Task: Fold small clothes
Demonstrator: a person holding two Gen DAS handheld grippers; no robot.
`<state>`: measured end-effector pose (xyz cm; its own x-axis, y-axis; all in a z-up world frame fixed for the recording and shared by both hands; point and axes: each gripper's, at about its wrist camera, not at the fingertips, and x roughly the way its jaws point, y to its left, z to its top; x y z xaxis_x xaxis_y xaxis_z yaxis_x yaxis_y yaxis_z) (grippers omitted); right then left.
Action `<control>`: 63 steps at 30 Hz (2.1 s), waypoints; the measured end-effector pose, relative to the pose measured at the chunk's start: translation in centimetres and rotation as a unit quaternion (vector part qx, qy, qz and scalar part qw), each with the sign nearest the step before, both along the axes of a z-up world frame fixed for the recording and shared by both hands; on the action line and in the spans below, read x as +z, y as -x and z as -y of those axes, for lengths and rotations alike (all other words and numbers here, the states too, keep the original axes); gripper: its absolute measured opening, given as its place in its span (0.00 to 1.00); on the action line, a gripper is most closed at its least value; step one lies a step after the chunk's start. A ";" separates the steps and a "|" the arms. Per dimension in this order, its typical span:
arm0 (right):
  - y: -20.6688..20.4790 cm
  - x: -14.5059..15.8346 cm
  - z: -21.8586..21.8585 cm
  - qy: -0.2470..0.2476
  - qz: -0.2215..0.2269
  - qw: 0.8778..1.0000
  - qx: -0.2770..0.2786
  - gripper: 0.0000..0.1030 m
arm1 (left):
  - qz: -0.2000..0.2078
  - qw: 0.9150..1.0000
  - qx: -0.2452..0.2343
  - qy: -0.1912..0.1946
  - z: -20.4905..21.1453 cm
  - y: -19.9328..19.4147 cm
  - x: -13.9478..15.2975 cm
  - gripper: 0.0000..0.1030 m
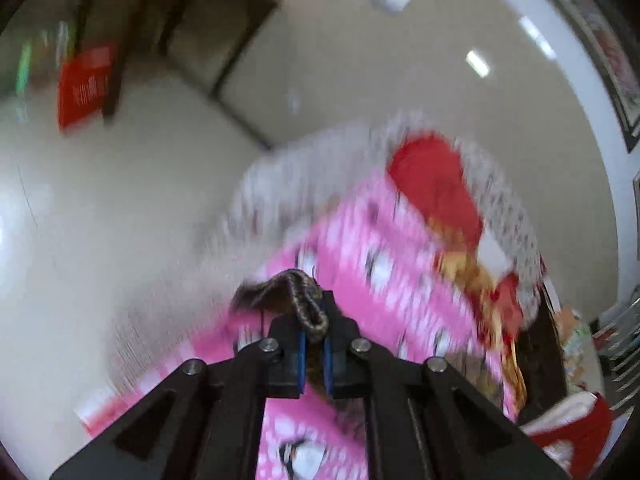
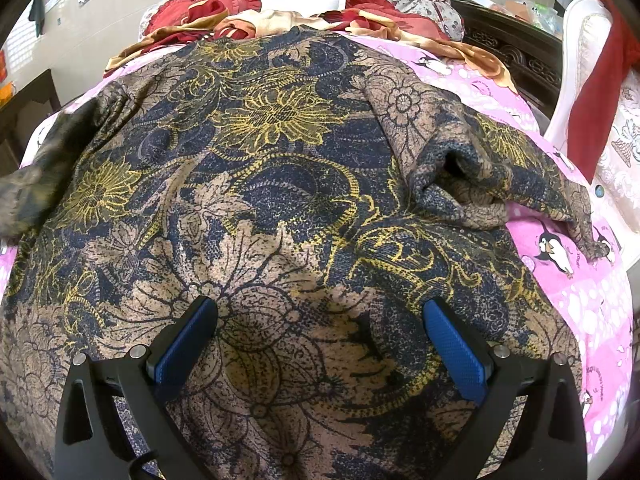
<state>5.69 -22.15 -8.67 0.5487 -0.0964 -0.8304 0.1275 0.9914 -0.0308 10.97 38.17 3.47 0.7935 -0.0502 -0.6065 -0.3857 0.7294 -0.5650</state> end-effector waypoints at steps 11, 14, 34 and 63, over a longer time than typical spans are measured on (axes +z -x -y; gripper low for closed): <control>-0.1 0.0 0.0 -0.001 -0.001 1.000 -0.003 1.00 | 0.088 0.988 -0.103 -0.074 8.0 -1.5 8.6 0.06; 0.0 0.0 0.0 -0.006 0.000 1.000 -0.003 1.00 | 0.087 0.976 -0.189 -0.064 16.2 -3.7 6.5 0.06; 0.4 3.9 3.7 -0.077 0.031 0.994 0.066 0.95 | -0.015 0.883 -0.458 -0.100 43.4 -0.3 -10.2 0.65; -5.3 11.0 16.3 -0.032 0.104 0.991 -0.083 0.51 | -0.011 0.901 -0.417 -0.123 38.8 3.4 -13.0 0.70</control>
